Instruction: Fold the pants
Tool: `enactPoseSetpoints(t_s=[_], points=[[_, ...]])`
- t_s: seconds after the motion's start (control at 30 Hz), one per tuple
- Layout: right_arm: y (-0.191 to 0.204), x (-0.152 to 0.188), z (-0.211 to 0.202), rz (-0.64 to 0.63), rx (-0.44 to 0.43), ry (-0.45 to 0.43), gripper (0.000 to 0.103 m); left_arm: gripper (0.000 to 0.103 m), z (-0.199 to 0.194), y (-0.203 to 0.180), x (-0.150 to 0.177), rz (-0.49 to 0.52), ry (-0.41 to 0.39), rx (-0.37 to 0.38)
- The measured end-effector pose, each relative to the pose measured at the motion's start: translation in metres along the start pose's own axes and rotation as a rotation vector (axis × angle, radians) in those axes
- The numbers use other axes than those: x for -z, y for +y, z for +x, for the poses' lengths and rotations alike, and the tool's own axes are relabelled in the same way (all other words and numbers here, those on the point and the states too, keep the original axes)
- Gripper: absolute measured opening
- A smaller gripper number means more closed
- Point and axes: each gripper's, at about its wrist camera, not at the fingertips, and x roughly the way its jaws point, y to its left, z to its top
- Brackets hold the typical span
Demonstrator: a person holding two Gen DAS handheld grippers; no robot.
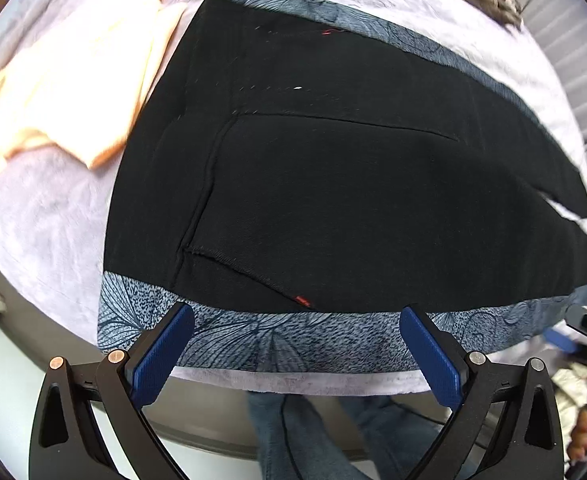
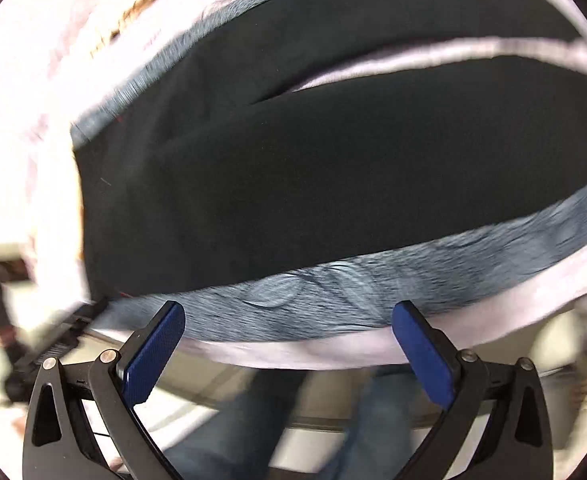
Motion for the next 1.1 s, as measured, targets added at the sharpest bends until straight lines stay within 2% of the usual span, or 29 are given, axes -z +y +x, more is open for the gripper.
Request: enactPoseSetpoints(t_s=[0.07,0.13,0.27,0.43,0.53,0.67,0.73,0.87,0.97,1.0,1.1], points=[[-0.026,0.006,0.004,0.088,-0.129,0.022,0.097,0.103,-0.001,0.012,0.003,-0.013,-0.001,0.050],[-0.051,0.014,0.007,0.155,-0.224,0.041,0.079,0.103,0.000,0.019,0.007,-0.021,0.007,0.084],[-0.074,0.024,0.016,0.204,-0.269,0.038,0.077,0.103,0.010,0.022,0.014,-0.045,0.034,0.085],[-0.063,0.014,0.034,0.200,-0.411,0.038,0.079,0.103,0.016,0.019,0.016,-0.062,0.034,0.114],[-0.049,0.013,0.053,0.176,-0.457,0.084,0.079,0.103,0.015,0.026,0.022,-0.080,0.031,0.152],[-0.011,0.011,0.073,0.141,-0.510,0.147,0.079,0.103,0.013,0.042,0.034,-0.137,0.036,0.227],[0.011,0.005,0.065,0.121,-0.547,0.135,0.079,0.103,0.014,0.049,0.039,-0.165,0.039,0.275],[0.030,-0.003,0.039,0.081,-0.604,0.095,0.079,0.103,0.015,0.049,0.043,-0.218,0.034,0.408],[0.042,-0.007,0.033,0.066,-0.626,0.089,0.079,0.103,0.023,0.043,0.031,-0.274,0.016,0.444],[0.044,-0.005,0.033,0.057,-0.618,0.092,0.079,0.102,0.026,0.045,0.025,-0.306,0.004,0.454],[0.031,0.002,0.041,0.045,-0.570,0.118,0.079,0.088,0.033,0.053,0.016,-0.384,-0.010,0.474]])
